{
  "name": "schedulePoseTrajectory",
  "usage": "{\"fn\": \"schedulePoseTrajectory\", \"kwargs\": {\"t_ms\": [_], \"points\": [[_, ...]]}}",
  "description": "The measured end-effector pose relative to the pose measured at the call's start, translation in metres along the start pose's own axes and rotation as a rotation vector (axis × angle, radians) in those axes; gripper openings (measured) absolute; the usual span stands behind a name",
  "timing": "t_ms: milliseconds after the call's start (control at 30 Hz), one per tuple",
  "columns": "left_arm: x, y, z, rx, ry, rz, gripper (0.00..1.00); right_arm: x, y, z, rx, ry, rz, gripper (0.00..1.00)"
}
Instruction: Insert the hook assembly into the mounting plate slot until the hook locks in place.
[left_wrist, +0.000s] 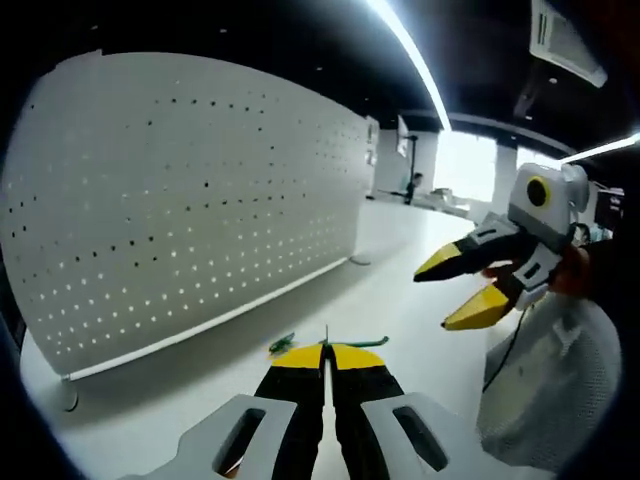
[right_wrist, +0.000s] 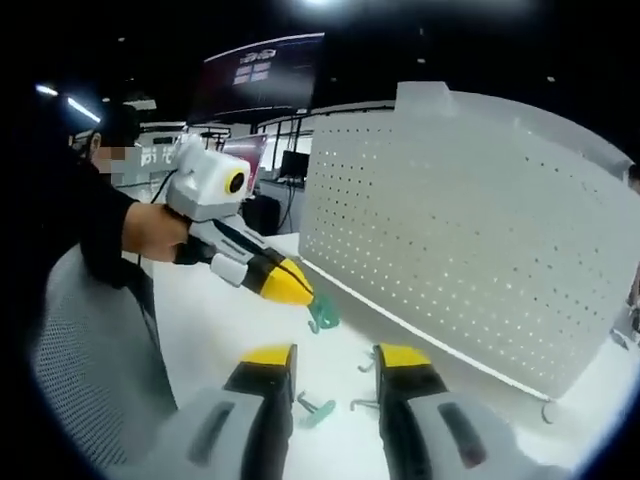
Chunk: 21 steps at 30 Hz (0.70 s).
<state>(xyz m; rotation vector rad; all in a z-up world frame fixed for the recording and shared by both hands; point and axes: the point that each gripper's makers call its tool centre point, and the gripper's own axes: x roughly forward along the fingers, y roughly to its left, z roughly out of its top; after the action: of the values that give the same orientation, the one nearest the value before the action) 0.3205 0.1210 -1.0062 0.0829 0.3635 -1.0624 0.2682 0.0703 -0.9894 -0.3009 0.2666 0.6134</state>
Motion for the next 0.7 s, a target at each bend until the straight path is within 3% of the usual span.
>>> {"fn": "schedulePoseTrajectory", "kwargs": {"t_ms": [700], "points": [[0.007, -0.040, 0.008, -0.085, 0.014, -0.102, 0.01, 0.002, 0.011, -0.002, -0.154, 0.034, 0.022, 0.19]]}}
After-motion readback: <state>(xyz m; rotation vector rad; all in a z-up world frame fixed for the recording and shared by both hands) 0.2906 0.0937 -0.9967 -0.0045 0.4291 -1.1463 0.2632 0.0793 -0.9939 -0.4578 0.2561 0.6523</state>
